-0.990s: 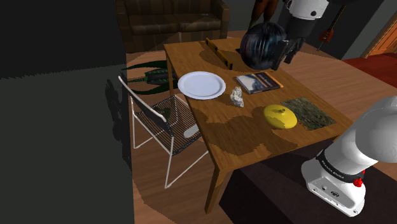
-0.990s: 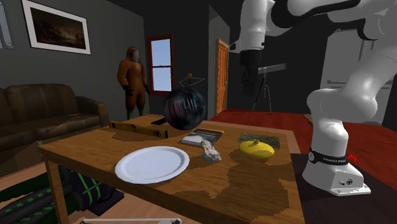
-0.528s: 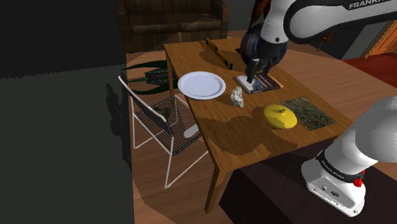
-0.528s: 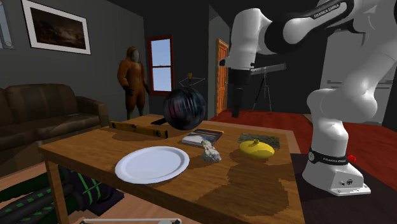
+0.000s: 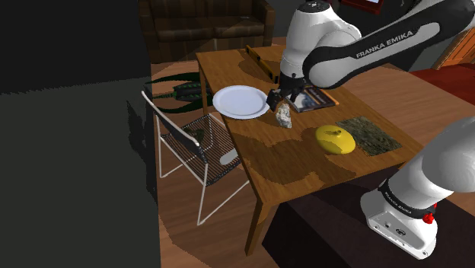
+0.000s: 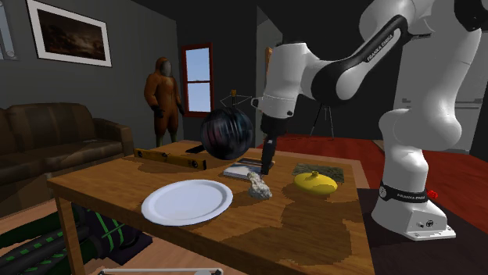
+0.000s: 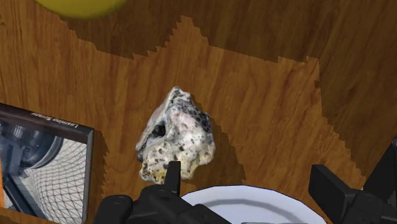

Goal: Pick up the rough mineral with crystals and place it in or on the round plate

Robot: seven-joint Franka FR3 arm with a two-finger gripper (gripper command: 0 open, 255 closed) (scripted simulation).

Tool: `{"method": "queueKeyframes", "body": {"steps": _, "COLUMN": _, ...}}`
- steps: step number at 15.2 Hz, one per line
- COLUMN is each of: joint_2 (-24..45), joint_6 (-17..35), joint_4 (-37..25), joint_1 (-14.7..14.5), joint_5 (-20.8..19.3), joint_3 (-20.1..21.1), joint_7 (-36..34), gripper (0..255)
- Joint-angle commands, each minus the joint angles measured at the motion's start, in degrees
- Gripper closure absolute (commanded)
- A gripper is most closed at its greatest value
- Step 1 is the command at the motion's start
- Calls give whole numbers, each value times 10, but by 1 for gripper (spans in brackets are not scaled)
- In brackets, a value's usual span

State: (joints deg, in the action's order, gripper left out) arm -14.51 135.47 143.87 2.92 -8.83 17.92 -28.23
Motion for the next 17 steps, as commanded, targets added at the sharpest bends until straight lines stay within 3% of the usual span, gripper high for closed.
{"method": "queueKeyframes", "body": {"steps": 1, "joint_2": 49, "joint_6": 33, "joint_4": -16, "joint_1": 15, "joint_5": -47, "joint_3": 21, "joint_7": -57, "gripper": 0}}
{"method": "queueKeyframes", "body": {"steps": 3, "joint_2": 101, "joint_6": 54, "joint_4": -40, "joint_1": 27, "joint_5": -107, "joint_3": 36, "joint_7": -121, "gripper": 0}}
{"method": "queueKeyframes", "body": {"steps": 11, "joint_2": 161, "joint_6": 104, "joint_4": -40, "joint_1": 37, "joint_5": -172, "joint_3": 28, "joint_7": -168, "gripper": 0}}
{"method": "queueKeyframes", "body": {"steps": 17, "joint_2": 161, "joint_6": 104, "joint_4": -40, "joint_1": 37, "joint_5": -172, "joint_3": 28, "joint_7": -168, "gripper": 0}}
